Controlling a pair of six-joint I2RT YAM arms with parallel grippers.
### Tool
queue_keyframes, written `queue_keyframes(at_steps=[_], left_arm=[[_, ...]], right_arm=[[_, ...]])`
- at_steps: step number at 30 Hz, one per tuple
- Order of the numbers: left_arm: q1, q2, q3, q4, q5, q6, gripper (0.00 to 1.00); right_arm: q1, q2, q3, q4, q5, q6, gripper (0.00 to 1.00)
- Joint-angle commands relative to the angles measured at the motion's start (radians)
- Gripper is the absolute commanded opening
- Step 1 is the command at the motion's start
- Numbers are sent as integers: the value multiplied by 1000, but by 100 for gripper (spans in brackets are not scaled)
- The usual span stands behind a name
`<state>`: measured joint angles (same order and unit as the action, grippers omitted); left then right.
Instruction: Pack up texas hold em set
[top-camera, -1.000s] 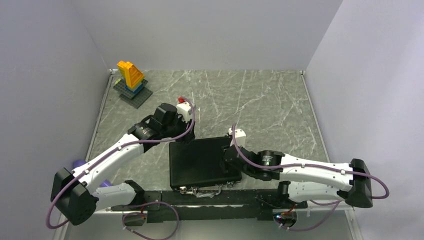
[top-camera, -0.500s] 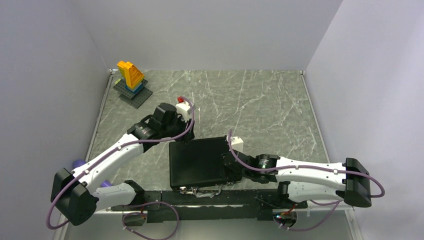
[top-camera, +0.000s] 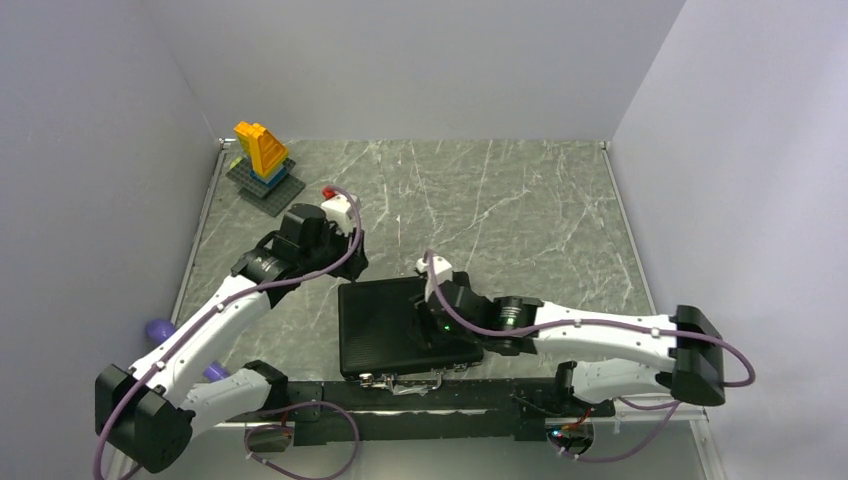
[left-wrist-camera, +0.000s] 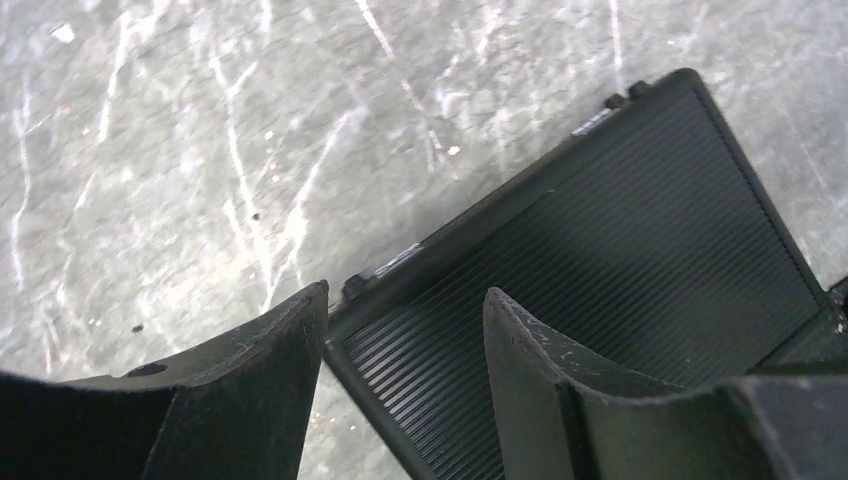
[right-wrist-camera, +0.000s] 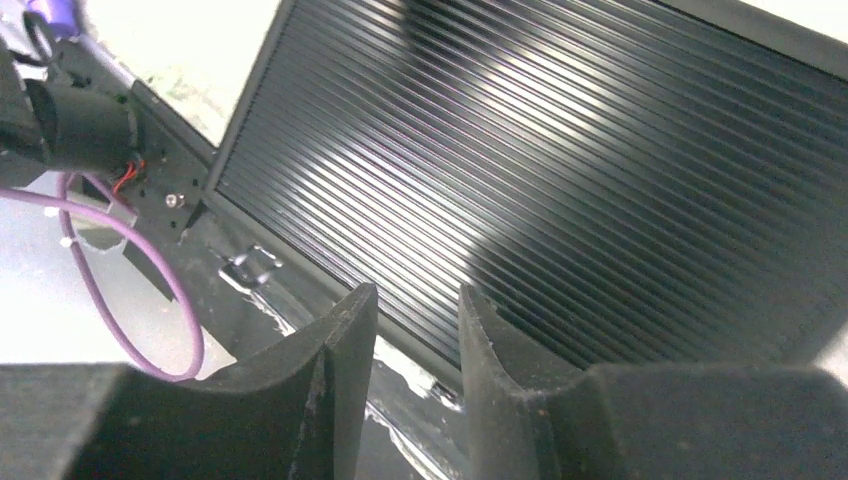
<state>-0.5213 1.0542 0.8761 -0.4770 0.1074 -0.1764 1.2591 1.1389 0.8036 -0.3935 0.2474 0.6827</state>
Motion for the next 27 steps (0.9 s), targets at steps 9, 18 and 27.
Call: queue_keyframes(at_steps=[9, 18, 27], left_arm=[[136, -51, 3, -38, -83, 10, 63], [145, -59, 4, -36, -123, 26, 63], [162, -68, 2, -25, -110, 26, 63]], right_arm=[[40, 318, 138, 383, -376, -228, 29], [88, 441, 161, 450, -423, -188, 27], [122, 473, 160, 417, -379, -140, 26]])
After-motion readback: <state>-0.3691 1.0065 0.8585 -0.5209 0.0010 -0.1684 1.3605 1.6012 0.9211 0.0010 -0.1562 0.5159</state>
